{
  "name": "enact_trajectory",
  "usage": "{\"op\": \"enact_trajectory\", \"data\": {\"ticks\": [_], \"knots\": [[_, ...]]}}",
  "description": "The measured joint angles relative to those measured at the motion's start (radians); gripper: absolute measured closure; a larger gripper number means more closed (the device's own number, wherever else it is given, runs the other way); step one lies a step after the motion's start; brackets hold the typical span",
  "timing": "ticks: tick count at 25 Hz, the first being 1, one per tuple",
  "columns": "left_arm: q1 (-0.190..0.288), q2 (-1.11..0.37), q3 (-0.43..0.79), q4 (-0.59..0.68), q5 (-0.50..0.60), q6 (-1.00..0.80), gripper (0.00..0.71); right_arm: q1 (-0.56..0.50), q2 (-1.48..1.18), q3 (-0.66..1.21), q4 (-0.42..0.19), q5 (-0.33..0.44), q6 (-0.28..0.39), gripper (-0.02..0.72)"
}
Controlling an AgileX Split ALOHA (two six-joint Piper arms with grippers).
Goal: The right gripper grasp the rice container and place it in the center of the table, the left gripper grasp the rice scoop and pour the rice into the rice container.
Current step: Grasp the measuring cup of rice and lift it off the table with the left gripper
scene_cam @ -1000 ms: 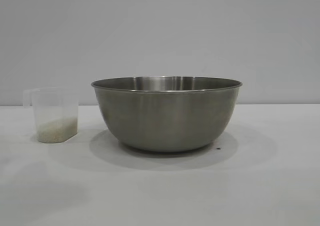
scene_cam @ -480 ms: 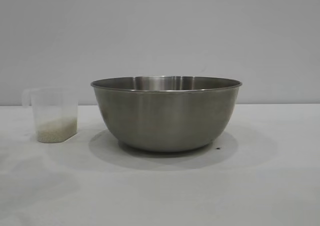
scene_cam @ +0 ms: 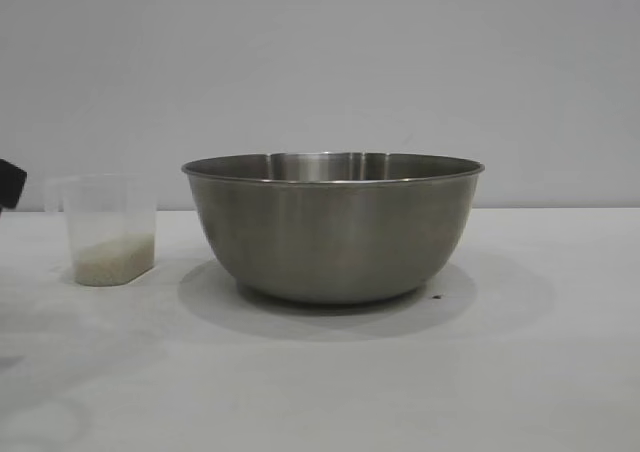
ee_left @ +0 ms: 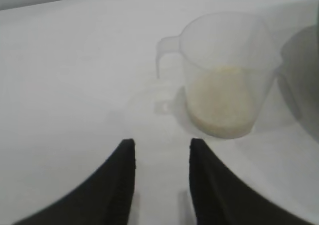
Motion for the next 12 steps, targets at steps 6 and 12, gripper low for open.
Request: {"op": "enact_trajectory", "data": {"ticks": [6,12], "knots": [[0.020,0.011,-0.006,0.053,0.000,0.005,0.661,0.000,0.000,0.000,0.000,0.000,0.000,0.141],[0.108,0.011,-0.006,0.168,0.000,0.001,0.618,0.000,0.000,0.000,0.000,0.000,0.000,0.141]]}}
